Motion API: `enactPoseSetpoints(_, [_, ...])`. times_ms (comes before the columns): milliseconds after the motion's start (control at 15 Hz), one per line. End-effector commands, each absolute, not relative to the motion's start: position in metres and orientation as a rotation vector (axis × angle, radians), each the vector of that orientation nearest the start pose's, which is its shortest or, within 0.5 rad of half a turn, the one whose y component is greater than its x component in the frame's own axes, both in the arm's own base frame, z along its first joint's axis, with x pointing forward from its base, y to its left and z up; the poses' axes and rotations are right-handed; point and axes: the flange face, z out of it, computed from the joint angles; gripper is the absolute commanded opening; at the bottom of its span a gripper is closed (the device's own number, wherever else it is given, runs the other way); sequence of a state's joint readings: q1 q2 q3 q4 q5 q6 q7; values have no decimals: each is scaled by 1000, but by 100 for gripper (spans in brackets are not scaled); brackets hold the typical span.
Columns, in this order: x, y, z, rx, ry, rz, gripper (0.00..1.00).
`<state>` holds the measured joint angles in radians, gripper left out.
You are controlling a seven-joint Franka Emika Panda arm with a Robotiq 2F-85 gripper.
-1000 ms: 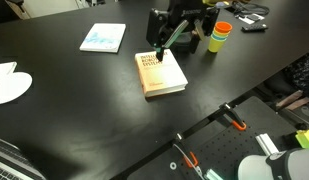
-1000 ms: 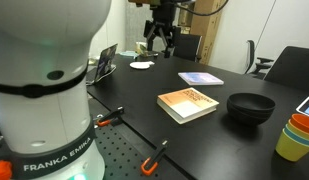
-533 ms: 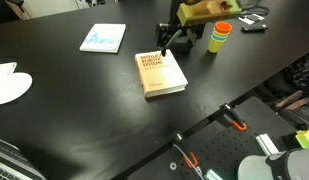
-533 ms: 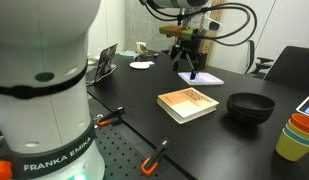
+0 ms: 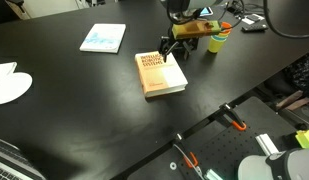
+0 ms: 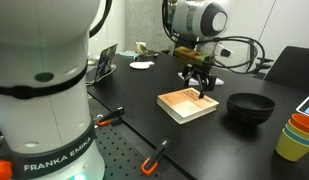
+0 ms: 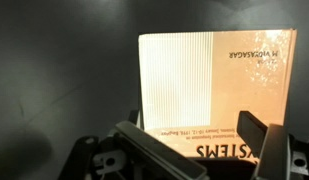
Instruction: Open the book to the first page
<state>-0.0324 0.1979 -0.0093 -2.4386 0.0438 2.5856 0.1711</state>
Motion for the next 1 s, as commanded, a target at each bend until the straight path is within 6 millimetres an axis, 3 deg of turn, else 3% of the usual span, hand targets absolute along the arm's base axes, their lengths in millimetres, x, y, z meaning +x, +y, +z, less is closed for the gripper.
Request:
enactPoseSetpoints(0, [501,-40,195,-3036,464,83,100])
enactPoseSetpoints(467, [513,-69,159,-2901,542,130,100])
enactPoseSetpoints(933, [523,-81,133,-2838,586,178,100])
